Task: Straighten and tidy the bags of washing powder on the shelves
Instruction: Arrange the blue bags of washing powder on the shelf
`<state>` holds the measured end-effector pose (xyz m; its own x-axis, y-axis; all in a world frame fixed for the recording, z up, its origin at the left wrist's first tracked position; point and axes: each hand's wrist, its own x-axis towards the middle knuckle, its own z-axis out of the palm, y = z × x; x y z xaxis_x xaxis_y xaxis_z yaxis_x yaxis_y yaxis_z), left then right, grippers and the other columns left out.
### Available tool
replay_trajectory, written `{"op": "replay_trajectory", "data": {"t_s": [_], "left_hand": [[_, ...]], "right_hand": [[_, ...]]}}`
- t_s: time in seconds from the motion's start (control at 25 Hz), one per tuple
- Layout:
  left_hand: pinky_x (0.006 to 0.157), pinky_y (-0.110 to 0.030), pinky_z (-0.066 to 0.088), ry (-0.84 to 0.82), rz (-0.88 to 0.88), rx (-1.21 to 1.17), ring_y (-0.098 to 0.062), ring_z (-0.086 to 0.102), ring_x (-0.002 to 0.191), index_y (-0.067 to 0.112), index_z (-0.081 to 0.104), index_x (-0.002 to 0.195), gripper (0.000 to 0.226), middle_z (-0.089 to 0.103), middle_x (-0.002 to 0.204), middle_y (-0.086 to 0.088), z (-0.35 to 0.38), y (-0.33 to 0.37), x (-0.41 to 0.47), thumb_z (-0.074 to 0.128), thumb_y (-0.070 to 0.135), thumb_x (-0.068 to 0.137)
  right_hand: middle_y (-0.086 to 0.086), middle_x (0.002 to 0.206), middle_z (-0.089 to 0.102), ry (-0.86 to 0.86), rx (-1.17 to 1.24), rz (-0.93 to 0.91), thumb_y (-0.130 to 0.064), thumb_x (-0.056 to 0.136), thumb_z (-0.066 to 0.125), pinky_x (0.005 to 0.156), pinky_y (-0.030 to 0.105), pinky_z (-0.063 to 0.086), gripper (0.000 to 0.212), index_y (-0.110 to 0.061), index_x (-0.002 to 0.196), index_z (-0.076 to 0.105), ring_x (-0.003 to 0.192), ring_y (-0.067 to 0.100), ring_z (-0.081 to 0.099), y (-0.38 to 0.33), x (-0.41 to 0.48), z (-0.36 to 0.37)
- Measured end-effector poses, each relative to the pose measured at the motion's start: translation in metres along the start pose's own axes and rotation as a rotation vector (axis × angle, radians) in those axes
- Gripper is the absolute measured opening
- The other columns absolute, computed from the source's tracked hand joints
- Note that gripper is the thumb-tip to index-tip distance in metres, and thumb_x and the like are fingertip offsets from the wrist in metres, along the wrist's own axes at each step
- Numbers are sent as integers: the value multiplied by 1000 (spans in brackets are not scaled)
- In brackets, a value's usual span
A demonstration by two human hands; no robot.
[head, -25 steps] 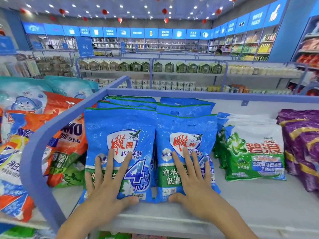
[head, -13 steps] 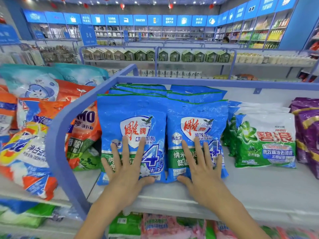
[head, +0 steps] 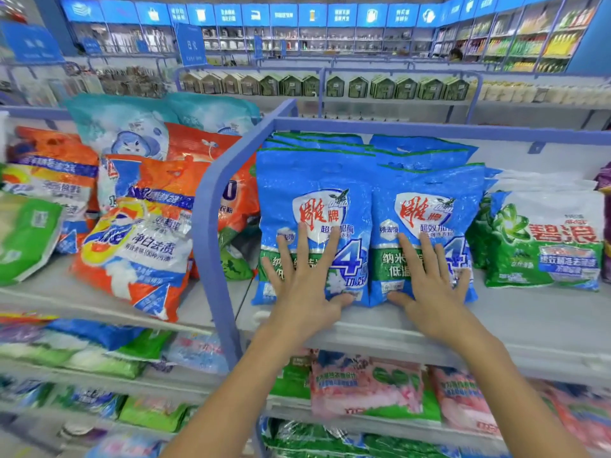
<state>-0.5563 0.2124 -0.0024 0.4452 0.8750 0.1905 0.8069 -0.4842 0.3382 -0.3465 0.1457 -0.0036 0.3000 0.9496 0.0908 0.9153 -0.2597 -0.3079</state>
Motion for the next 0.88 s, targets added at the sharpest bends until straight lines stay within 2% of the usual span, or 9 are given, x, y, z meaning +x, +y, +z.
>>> {"op": "replay_trajectory", "data": {"t_s": [0.08,0.2,0.32,0.44,0.6,0.8,0.88], "left_hand": [[115,-67,-18,4,12,-6,-39,-36,147,55,-20,152,105,-39,162,2,-2,-1,-5,62,66,87],[123,-61,-7,41,25,3,-39,-20,154,48,-8,159,89,-21,169,-5,-5,-4,-22,54,58,96],[127,-52,6,48,28,-10,-35,-3,157,36,6,163,71,-2,172,-7,-10,-4,-54,42,51,104],[126,-52,11,-15,6,72,-31,3,158,26,12,163,68,8,171,-6,-16,-5,-95,37,52,105],[124,-53,17,-6,-38,165,-31,12,156,24,21,161,68,17,170,-5,-18,-14,-160,35,57,104],[125,-51,17,-80,-183,132,-30,9,157,27,17,163,71,16,170,-2,-24,-52,-235,29,63,103],[125,-49,18,-77,-222,146,-28,13,157,27,18,162,71,19,170,-1,-29,-71,-263,27,64,103]], "right_hand": [[-7,169,-17,45,57,-21,-43,93,67,122,61,1,97,-51,157,-7,157,23,-10,1,-6,-3],[6,171,5,78,125,-68,-39,97,63,125,53,15,81,-33,161,14,157,30,8,-1,-21,-7],[7,169,13,37,111,-112,-41,102,54,125,42,17,68,-21,160,24,155,28,14,-4,-51,-13],[4,169,19,9,83,-127,-51,104,44,125,40,18,66,-21,160,28,155,24,18,-7,-95,-12],[3,167,24,5,74,-158,-60,101,36,125,44,18,70,-23,159,28,155,23,19,-17,-152,0],[-5,167,25,-63,125,-209,-59,102,37,124,35,15,68,-24,160,27,154,16,17,-49,-216,15],[-5,164,31,-78,151,-233,-60,101,37,121,34,22,67,-25,158,31,152,16,23,-66,-233,24]]}}
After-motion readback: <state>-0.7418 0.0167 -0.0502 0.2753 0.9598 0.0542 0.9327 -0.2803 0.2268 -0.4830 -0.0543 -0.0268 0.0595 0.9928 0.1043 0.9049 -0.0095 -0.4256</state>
